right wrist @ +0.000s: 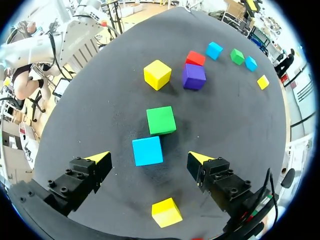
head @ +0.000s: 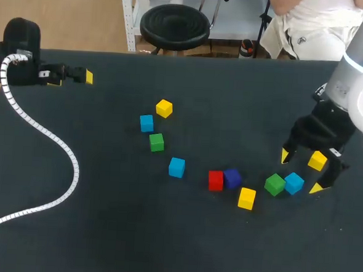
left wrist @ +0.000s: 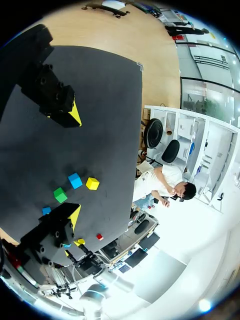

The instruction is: Place the blue cubes, place green cubes on the blue cubes, place the yellow cubes on the green cubes, then place the red cubes on the yellow cubes, and place purple cube on the red cubes.

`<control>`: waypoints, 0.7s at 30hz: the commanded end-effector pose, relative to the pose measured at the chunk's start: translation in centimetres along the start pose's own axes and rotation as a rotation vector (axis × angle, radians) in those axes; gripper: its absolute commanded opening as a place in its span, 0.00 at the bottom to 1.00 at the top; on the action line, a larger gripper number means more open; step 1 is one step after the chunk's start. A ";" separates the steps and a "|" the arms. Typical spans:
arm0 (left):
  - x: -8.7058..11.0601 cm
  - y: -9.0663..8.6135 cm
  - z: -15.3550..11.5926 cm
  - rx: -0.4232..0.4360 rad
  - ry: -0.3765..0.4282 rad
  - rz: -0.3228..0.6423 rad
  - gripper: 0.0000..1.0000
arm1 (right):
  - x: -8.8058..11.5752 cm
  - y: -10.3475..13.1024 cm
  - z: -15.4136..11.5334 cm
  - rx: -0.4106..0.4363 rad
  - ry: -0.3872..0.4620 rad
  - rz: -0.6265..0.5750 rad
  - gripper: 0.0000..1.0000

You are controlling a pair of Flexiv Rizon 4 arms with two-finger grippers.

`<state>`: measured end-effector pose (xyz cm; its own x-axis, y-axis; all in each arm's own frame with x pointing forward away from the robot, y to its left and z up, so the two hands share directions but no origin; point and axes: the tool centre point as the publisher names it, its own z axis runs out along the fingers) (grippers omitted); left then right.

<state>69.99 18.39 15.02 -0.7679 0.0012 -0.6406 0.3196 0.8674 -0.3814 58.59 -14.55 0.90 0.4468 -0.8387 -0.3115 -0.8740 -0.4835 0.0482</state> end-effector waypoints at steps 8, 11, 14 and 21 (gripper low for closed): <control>0.0 0.1 0.0 0.004 -0.002 0.001 1.00 | 0.7 -0.4 -1.6 0.138 -0.087 0.091 1.00; 0.0 0.1 0.0 0.004 -0.002 0.001 1.00 | 1.3 -0.2 -2.9 0.255 -0.190 0.128 1.00; 0.0 0.1 0.0 0.004 -0.002 0.001 1.00 | 1.4 -0.9 -3.9 0.296 -0.233 0.119 1.00; 0.0 0.1 0.0 0.004 -0.002 0.001 1.00 | 1.1 -5.2 -6.6 0.250 -0.238 0.082 1.00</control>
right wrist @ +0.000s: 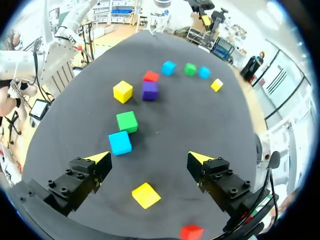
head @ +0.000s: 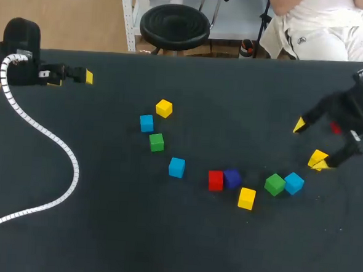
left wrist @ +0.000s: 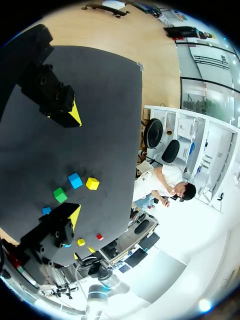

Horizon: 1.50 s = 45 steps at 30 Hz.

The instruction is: Place the blue cubes, place green cubes on the blue cubes, place the yellow cubes on the green cubes, then place the red cubes on the yellow cubes, and place purple cube on the red cubes.

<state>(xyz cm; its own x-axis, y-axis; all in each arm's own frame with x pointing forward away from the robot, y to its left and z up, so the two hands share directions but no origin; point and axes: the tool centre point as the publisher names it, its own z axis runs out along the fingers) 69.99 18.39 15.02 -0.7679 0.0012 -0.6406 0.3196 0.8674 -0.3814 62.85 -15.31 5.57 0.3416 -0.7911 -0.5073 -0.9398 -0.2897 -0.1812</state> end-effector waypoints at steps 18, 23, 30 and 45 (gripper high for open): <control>0.0 0.1 0.0 0.004 -0.002 0.001 1.00 | -2.8 -4.4 0.5 -0.138 -0.053 -0.016 1.00; 0.0 0.1 0.0 0.004 -0.002 0.001 1.00 | -2.8 -4.4 0.5 -0.138 -0.053 -0.016 1.00; 0.0 0.1 0.0 0.004 -0.002 0.001 1.00 | -3.0 -5.2 2.0 -0.060 -0.087 0.006 1.00; 0.0 0.1 0.0 0.004 -0.002 0.001 1.00 | -1.9 -7.2 1.7 0.026 -0.145 0.085 1.00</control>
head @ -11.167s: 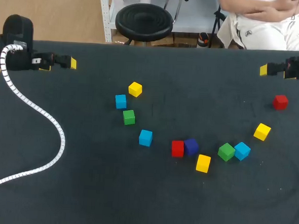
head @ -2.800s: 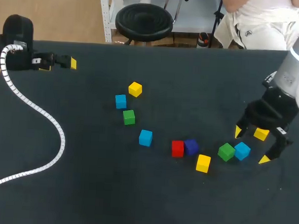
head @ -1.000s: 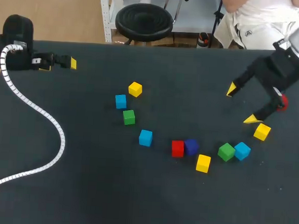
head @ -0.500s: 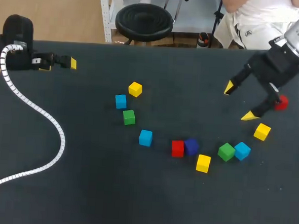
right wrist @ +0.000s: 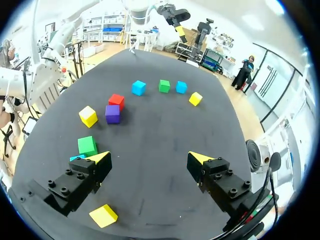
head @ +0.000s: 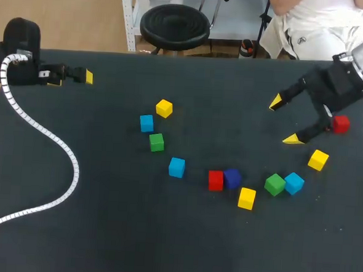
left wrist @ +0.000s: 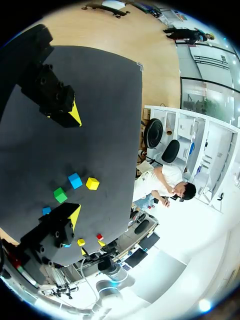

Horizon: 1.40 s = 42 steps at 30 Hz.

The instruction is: Place the blue cubes, place green cubes on the blue cubes, place the yellow cubes on the green cubes, then place the red cubes on the yellow cubes, and place purple cube on the red cubes.

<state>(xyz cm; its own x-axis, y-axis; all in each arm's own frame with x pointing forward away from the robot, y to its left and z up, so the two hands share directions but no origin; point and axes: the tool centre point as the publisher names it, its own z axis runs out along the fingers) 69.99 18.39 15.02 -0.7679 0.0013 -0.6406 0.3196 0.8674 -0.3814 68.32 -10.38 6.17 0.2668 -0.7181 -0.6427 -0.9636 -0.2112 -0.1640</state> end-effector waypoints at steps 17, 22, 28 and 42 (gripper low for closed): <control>0.0 0.1 0.0 0.004 -0.002 0.001 1.00 | 0.7 -3.1 -2.3 0.114 -0.116 0.070 1.00; 0.0 0.1 0.0 0.004 -0.002 0.001 1.00 | 0.7 -3.1 -2.3 0.114 -0.116 0.070 1.00; -0.1 -0.5 -0.3 0.045 -0.009 0.040 1.00 | 0.7 -3.1 -2.3 0.114 -0.116 0.070 1.00; 6.9 -11.5 -2.6 0.484 0.152 0.804 1.00 | 0.7 -3.1 -2.3 0.114 -0.116 0.070 1.00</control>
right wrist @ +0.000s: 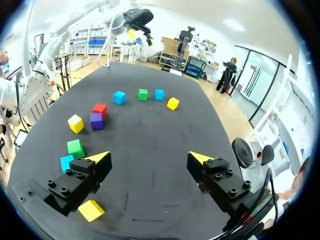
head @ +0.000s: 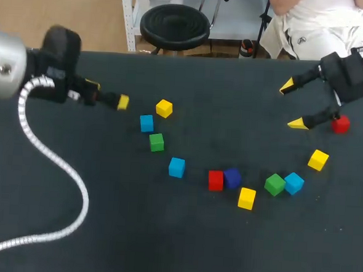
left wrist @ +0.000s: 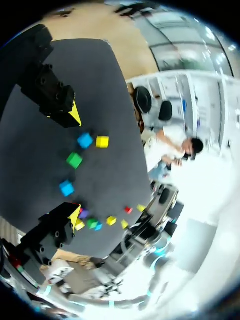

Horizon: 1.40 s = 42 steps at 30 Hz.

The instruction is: Place the blue cubes, place green cubes on the blue cubes, place the yellow cubes on the green cubes, then place the red cubes on the yellow cubes, and place purple cube on the red cubes.

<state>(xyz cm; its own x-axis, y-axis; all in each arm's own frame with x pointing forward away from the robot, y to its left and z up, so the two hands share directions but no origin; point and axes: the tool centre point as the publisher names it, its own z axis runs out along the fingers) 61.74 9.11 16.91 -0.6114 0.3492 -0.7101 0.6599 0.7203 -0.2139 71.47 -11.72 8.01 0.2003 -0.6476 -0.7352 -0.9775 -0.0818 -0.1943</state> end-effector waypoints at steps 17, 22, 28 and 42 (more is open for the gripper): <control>1.9 -1.1 -0.8 0.333 0.071 0.401 1.00 | 0.0 0.0 0.0 0.000 -0.002 -0.001 1.00; 1.9 -1.1 -0.8 0.333 0.071 0.401 1.00 | 0.0 0.0 0.0 0.000 -0.002 -0.001 1.00; 0.3 -8.0 0.9 0.452 0.175 0.807 1.00 | 0.0 0.0 0.0 0.000 -0.002 -0.001 1.00; 3.6 -14.9 6.4 0.556 0.311 1.203 1.00 | 0.0 0.0 0.0 0.000 -0.002 -0.001 1.00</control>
<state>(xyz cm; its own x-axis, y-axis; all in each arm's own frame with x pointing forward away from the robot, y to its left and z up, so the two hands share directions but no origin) 50.68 -2.95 14.64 0.2155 0.7562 -0.6178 0.9757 -0.1928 0.1044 71.47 -11.74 8.02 0.2003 -0.6476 -0.7352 -0.9775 -0.0819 -0.1941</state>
